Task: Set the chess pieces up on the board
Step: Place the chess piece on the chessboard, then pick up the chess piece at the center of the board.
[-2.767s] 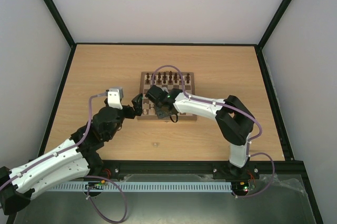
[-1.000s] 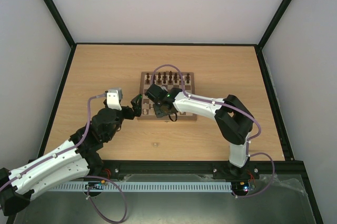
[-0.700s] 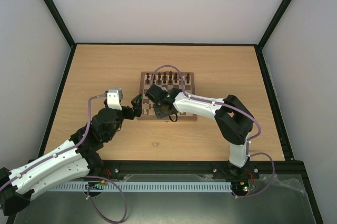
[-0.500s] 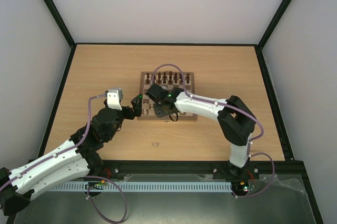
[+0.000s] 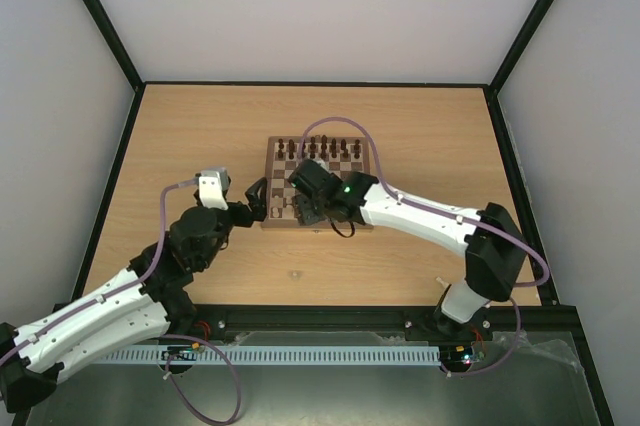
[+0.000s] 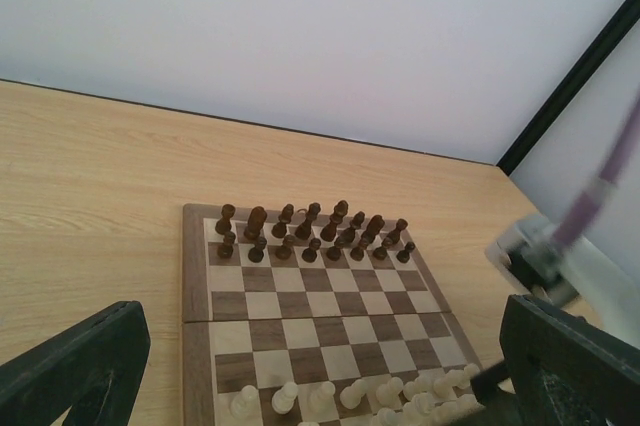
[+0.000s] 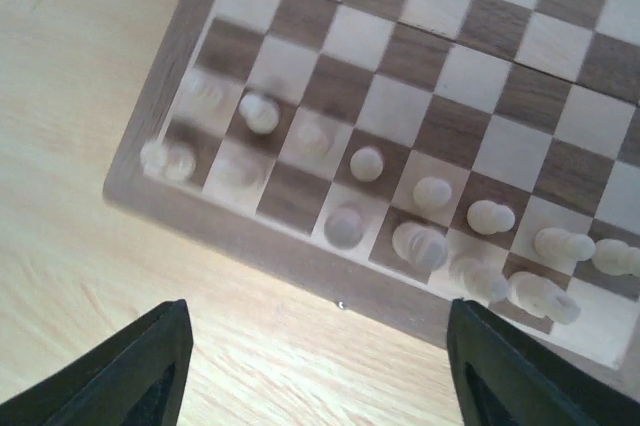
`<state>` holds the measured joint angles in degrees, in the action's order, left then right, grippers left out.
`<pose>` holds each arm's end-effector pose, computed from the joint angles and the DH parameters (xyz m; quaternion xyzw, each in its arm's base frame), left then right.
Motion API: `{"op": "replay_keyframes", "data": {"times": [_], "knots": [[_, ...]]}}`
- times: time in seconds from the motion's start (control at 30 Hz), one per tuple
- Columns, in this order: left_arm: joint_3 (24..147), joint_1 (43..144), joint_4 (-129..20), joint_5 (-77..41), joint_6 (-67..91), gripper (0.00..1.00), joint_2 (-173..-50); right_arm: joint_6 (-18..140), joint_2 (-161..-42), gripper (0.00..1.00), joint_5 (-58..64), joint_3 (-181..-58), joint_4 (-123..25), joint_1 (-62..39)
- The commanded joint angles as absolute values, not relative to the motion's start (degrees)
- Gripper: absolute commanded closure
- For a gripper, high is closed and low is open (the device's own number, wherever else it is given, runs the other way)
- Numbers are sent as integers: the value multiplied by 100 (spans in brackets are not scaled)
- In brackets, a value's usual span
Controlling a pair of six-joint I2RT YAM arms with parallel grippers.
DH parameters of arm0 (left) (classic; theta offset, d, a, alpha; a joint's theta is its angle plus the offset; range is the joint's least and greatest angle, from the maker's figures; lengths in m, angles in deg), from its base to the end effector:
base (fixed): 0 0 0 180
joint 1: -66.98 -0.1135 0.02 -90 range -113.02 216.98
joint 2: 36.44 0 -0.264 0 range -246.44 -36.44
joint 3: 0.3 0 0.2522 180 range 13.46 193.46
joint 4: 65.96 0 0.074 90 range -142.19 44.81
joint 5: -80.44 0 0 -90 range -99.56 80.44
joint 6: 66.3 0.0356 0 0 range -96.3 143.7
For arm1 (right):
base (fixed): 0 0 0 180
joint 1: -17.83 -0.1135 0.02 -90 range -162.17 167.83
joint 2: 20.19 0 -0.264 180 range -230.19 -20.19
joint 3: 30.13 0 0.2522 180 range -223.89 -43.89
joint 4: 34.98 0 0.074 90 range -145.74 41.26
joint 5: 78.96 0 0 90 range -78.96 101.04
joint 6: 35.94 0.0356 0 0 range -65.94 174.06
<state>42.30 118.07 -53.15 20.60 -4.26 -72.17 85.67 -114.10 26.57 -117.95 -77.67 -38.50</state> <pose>0.1146 -0.1135 0.2870 -0.0269 0.7376 -0.2624 0.6216 0.2076 0.2944 0.2687 -0.1521 0.9161 0.1511 0.3388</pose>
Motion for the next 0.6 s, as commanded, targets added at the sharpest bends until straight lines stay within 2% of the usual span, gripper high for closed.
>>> {"op": "replay_keyframes", "data": {"times": [0.0, 0.03, 0.23, 0.4, 0.57], "knots": [[4132, 11813, -5422, 2238, -501, 1, -7072, 8750, -10931, 11, 2785, -11405, -8108, -4346], [4131, 11813, -5411, 2266, -519, 1, -7059, 8807, -10835, 0, 2812, -11336, -8102, -4474], [4044, 11815, -5387, 2370, -573, 1, -6715, 9170, -10591, 1, 2833, -10931, -7950, -5205], [3859, 11814, -5411, 2486, -580, 1, -6134, 9357, -11003, 0, 2765, -10829, -7763, -5557], [3853, 11819, -5380, 2528, -579, 1, -6019, 9422, -11614, 14, 2692, -11106, -7703, -5718]]}}
